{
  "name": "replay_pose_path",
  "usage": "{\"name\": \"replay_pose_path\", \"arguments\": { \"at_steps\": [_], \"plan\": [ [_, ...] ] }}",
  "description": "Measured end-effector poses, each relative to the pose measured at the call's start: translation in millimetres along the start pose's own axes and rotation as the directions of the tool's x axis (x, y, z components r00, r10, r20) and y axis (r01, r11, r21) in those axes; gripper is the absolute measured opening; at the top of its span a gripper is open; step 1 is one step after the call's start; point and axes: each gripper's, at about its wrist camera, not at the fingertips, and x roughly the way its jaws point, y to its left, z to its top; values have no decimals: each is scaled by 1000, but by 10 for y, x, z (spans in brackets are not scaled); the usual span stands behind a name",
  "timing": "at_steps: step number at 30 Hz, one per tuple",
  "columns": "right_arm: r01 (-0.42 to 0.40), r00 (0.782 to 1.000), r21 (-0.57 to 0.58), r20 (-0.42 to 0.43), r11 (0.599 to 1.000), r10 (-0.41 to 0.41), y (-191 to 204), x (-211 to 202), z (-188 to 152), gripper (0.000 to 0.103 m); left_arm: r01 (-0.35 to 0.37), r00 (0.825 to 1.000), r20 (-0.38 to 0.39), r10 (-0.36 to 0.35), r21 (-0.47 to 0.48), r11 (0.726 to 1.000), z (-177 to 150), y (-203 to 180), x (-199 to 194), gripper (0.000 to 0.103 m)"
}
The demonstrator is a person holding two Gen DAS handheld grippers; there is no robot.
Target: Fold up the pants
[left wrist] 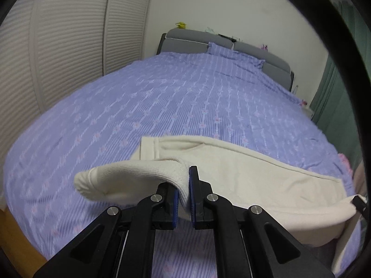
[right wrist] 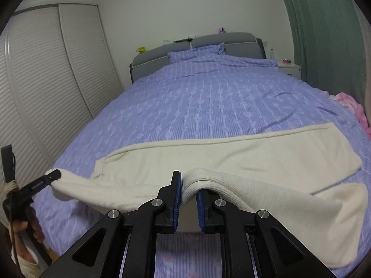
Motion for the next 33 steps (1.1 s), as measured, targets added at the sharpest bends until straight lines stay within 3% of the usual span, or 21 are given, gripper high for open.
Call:
{"name": "replay_pose_path", "arguments": {
  "at_steps": [8, 12, 19, 24, 27, 29, 31, 33],
  "plan": [
    [45, 998, 1, -49, 999, -45, -195, 747, 486, 14, -59, 993, -97, 68, 99, 993, 427, -412, 797, 10],
    [71, 995, -10, -66, 997, -72, -249, 1158, 717, 14, -57, 986, -149, 69, 81, 995, 562, -488, 1185, 10],
    [131, 979, -89, -144, 987, -143, -232, 1999, 741, 14, -91, 972, -205, 116, 126, 988, 580, -528, 1802, 12],
    [173, 962, -150, -184, 973, -200, -204, 2367, 612, 14, -118, 959, -239, 150, 140, 983, 474, -547, 2131, 15],
    [162, 959, -131, -211, 978, -187, -271, 2429, 593, 15, -155, 952, -233, 196, 182, 971, 403, -556, 2196, 34],
    [146, 956, -119, -237, 982, -171, -317, 2448, 609, 17, -211, 948, -192, 256, 225, 951, 442, -616, 2156, 77],
    [125, 952, -122, -264, 985, -154, -318, 2441, 626, 25, -226, 958, -119, 260, 240, 944, 449, -593, 1961, 80],
    [80, 952, -134, -283, 988, -116, -268, 2376, 639, 45, -189, 968, -123, 221, 225, 956, 475, -569, 1778, 85]
  ]
}}
